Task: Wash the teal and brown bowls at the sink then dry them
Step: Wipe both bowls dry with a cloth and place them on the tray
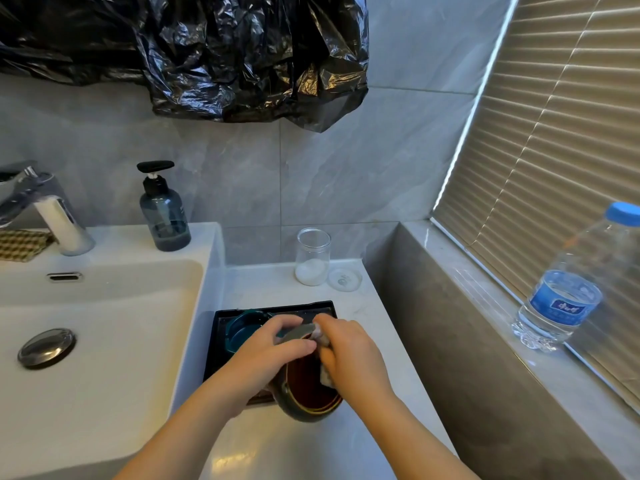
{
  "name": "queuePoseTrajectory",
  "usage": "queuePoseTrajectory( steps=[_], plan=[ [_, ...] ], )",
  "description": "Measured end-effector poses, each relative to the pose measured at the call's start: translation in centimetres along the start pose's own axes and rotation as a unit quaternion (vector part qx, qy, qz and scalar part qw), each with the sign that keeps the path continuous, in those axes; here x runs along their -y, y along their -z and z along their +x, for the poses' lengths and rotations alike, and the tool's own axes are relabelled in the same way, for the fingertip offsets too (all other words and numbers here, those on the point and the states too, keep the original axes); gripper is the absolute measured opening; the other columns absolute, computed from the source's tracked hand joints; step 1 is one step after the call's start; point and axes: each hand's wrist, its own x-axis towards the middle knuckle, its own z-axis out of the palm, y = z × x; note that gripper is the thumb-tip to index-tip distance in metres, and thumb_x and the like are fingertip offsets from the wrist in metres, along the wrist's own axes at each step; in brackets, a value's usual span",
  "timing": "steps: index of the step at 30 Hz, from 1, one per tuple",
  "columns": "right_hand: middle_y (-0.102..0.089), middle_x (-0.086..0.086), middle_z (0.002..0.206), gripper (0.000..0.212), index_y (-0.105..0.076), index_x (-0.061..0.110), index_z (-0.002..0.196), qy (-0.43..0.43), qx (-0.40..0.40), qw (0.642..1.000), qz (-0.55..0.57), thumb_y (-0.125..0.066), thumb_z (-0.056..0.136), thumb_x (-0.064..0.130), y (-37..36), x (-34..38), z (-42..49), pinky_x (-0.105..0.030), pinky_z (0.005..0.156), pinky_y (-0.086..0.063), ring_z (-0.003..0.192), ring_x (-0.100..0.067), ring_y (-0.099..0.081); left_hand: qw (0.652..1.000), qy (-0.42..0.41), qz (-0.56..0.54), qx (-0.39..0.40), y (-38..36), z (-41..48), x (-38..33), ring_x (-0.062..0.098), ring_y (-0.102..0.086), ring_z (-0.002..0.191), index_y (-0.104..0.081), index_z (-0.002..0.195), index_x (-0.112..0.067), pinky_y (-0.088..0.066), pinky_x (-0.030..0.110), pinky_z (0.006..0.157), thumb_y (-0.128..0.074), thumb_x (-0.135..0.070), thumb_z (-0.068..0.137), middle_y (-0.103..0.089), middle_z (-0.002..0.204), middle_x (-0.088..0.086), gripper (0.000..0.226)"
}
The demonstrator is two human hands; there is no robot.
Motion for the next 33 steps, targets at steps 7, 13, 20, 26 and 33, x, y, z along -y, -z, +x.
queuePoseTrajectory(
  steps=[7,13,20,26,33],
  plan=[
    [-0.058,0.003,0.098,0.016,-0.045,0.020,0.105,-0.057,-0.008,0.998,0.011,-0.044,0.090,0.018,-2.0,0.4,-0.7,-0.028,0.062,-0.037,0.090,-0.017,-0.049,0.960,-0.078,0.232,-0.137,-1.6,0.8,0.8,0.014,-0.060,0.068,-0.041,0.112,-0.033,-0.045,0.029,0.057,-0.051,-0.037,0.088,-0.063,0.080,-0.004,0.026],
    [-0.057,-0.002,0.086,0.006,-0.050,0.013,0.093,-0.327,-0.033,0.891,0.314,-0.049,0.088,0.014,-3.5,1.2,-1.0,-0.028,0.072,-0.045,0.081,-0.017,-0.055,0.945,-0.113,0.137,-0.276,-3.0,0.4,0.9,0.020,-0.060,0.066,-0.031,0.113,-0.025,-0.042,0.032,0.055,-0.053,-0.028,0.091,-0.060,0.073,-0.003,0.031],
    [-0.060,-0.003,0.101,0.009,-0.047,0.020,0.103,-0.264,-0.003,0.937,0.229,-0.045,0.094,0.020,-2.3,0.0,-0.9,-0.034,0.083,-0.053,0.093,-0.018,-0.058,0.986,-0.050,0.088,-0.135,-1.7,0.6,1.3,0.016,-0.062,0.084,-0.042,0.108,-0.039,-0.054,0.027,0.061,-0.052,-0.033,0.092,-0.062,0.095,0.000,0.020],
    [-0.056,-0.001,0.121,0.035,-0.036,0.020,0.128,-0.078,0.023,0.996,-0.040,-0.044,0.094,0.020,-2.4,0.3,-0.8,-0.033,0.082,-0.050,0.105,-0.021,-0.055,0.963,-0.057,0.253,-0.068,-1.0,1.1,1.1,0.012,-0.063,0.080,-0.048,0.102,-0.035,-0.052,0.033,0.072,-0.041,-0.047,0.093,-0.066,0.088,-0.004,0.016],
    [-0.062,0.002,0.103,0.019,-0.047,0.024,0.111,-0.161,-0.022,0.981,0.104,-0.044,0.092,0.022,-2.8,-0.1,-1.1,-0.035,0.078,-0.053,0.093,-0.018,-0.059,0.943,-0.088,0.291,-0.132,-1.6,0.8,1.6,0.013,-0.060,0.070,-0.043,0.103,-0.030,-0.045,0.029,0.057,-0.038,-0.048,0.094,-0.062,0.077,-0.006,0.021]
  ],
)
